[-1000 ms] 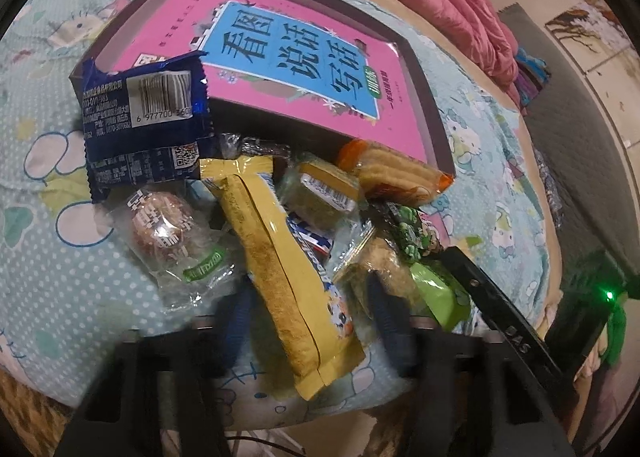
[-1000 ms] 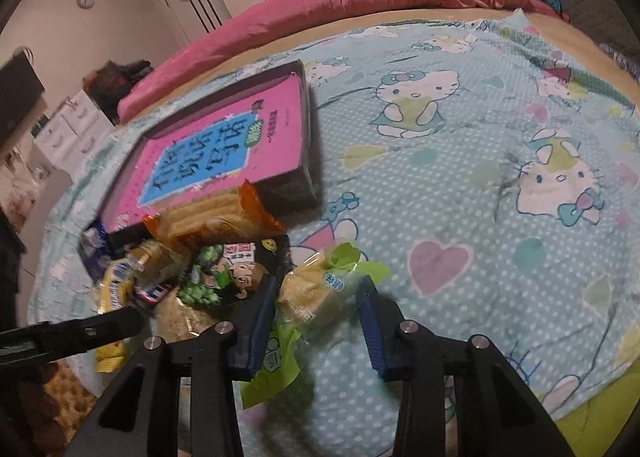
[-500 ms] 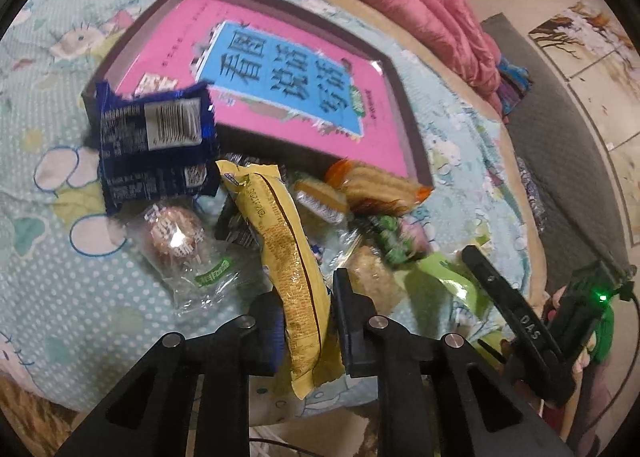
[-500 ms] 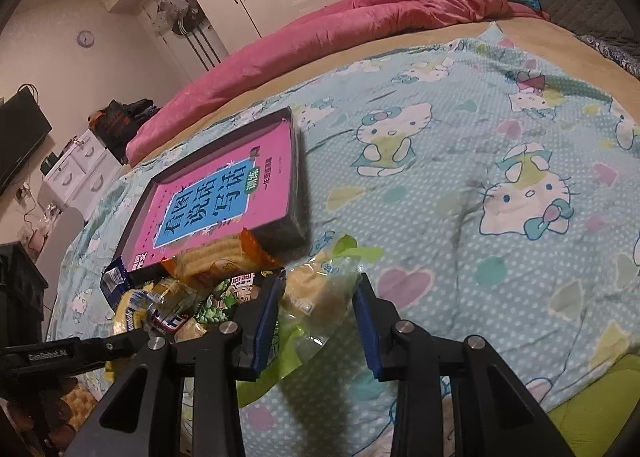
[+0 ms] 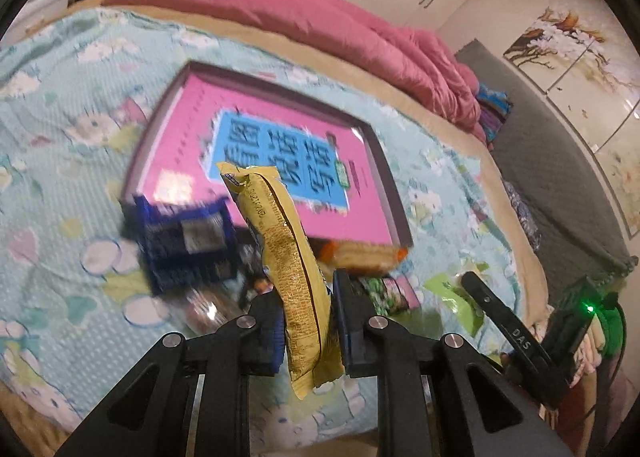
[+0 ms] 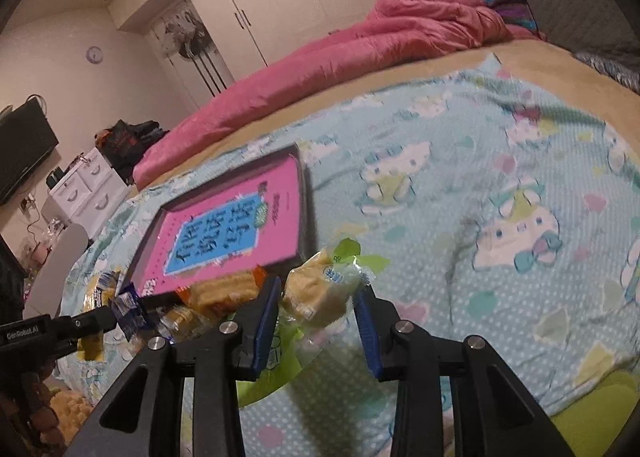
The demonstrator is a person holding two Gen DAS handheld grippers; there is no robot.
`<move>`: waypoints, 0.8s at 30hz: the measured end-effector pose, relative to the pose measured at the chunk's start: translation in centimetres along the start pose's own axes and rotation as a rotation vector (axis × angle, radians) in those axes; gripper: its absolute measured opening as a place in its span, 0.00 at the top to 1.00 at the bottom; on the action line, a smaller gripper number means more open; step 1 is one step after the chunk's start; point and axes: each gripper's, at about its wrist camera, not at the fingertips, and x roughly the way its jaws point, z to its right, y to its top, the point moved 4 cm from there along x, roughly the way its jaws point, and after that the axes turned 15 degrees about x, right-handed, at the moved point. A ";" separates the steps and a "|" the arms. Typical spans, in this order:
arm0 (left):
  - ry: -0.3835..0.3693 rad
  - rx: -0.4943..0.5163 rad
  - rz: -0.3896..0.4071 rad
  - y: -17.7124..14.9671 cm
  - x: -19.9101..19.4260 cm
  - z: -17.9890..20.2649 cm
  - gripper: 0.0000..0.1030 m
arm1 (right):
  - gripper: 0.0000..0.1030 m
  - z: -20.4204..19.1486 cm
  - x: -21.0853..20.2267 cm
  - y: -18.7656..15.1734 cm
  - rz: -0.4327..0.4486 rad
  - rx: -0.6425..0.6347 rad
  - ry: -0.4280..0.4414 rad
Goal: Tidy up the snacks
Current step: 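Lift the yellow bar with the left tool while the right tool carries the green-labeled bag over the tray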
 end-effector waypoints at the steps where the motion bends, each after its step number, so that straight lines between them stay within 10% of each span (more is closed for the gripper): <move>1: 0.004 -0.005 0.007 0.2 -0.1 -0.4 0.80 | 0.64 -0.4 0.0 0.3 0.010 -0.006 0.006; 24: 0.131 -0.069 0.056 3.0 0.0 -5.6 0.80 | 0.64 -7.5 5.6 1.7 -0.003 -0.090 0.127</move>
